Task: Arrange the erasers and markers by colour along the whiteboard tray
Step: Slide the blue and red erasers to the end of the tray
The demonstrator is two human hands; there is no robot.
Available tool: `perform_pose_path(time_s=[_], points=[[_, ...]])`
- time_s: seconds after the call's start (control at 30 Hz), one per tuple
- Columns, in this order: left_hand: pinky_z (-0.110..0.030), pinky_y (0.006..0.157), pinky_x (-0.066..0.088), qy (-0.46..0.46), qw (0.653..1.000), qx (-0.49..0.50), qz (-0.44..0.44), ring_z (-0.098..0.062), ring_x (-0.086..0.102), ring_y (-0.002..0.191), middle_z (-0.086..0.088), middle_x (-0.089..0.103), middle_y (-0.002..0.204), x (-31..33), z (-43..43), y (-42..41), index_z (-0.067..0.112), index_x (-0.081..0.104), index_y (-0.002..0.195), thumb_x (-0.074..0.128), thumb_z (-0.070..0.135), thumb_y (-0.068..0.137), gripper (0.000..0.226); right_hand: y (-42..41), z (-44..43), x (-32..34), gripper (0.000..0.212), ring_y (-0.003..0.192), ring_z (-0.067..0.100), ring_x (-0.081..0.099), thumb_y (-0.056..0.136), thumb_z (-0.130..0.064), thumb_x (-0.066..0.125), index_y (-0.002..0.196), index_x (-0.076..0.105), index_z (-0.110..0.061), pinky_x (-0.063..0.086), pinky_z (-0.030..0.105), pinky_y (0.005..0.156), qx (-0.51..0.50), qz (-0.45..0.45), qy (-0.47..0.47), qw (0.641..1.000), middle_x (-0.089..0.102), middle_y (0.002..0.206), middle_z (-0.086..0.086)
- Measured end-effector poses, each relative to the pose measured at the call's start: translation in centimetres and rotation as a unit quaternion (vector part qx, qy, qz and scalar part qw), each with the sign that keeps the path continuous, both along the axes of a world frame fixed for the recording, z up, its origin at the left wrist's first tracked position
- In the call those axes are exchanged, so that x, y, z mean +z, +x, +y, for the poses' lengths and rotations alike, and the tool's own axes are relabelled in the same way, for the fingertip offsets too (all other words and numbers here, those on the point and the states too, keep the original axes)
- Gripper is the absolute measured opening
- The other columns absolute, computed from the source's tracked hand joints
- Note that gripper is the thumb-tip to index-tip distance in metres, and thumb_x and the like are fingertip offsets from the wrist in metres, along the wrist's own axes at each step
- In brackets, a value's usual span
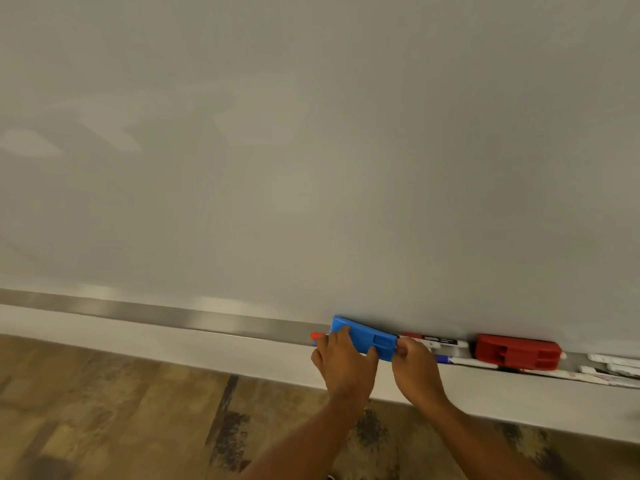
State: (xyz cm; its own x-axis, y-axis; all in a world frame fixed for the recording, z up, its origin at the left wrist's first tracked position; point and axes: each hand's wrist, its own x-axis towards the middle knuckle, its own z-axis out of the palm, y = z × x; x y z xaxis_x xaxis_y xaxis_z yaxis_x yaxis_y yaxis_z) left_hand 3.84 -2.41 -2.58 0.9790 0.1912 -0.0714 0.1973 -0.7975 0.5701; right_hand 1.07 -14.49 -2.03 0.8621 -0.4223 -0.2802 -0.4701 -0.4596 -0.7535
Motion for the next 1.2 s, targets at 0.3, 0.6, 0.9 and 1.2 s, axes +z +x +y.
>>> perform_pose_path(time_s=[0.3, 0.6, 0.9, 1.2], points=[[-0.04, 0.116, 0.031, 0.025, 0.999, 0.023, -0.003, -0.019, 0.05, 0.132, 0.005, 0.061, 0.131, 1.1, 10.1, 3.0, 0.024, 0.055, 0.143, 0.071, 0.052, 0.086, 0.065, 0.8, 2.9, -0.1, 0.035, 0.121, 0.024, 0.06, 0.1, -0.01, 0.06, 0.135, 0.06, -0.014, 0.05, 0.038, 0.104, 0.101, -0.019, -0.029, 0.994, 0.062, 0.134, 0.007], [-0.042, 0.113, 0.03, 0.033, 0.994, 0.106, 0.009, -0.021, 0.057, 0.125, -0.001, 0.068, 0.122, 2.8, 21.2, 7.4, 0.022, 0.056, 0.139, 0.073, 0.042, 0.084, 0.061, -0.5, 2.8, -1.3, 0.063, 0.136, 0.035, 0.054, 0.093, -0.018, 0.071, 0.151, 0.046, -0.01, 0.046, 0.049, 0.113, 0.086, -0.03, -0.223, 0.971, 0.054, 0.15, 0.014], [-0.048, 0.111, 0.027, 0.054, 0.988, 0.136, 0.042, -0.029, 0.059, 0.12, -0.006, 0.069, 0.113, 3.6, 29.0, 11.0, 0.015, 0.061, 0.134, 0.072, 0.036, 0.087, 0.052, -1.2, 2.6, -2.5, 0.067, 0.138, 0.04, 0.05, 0.09, -0.016, 0.074, 0.15, 0.045, -0.006, 0.045, 0.055, 0.113, 0.055, 0.005, -0.257, 0.965, 0.051, 0.152, 0.019], [-0.052, 0.111, 0.029, 0.115, 0.986, 0.079, 0.09, -0.028, 0.058, 0.118, -0.002, 0.065, 0.104, 3.5, 32.2, 13.4, 0.014, 0.059, 0.132, 0.069, 0.035, 0.09, 0.048, -1.4, 4.0, -3.6, 0.067, 0.135, 0.042, 0.053, 0.089, -0.015, 0.074, 0.149, 0.045, -0.006, 0.045, 0.058, 0.111, 0.021, 0.027, -0.265, 0.964, 0.054, 0.149, 0.02]])
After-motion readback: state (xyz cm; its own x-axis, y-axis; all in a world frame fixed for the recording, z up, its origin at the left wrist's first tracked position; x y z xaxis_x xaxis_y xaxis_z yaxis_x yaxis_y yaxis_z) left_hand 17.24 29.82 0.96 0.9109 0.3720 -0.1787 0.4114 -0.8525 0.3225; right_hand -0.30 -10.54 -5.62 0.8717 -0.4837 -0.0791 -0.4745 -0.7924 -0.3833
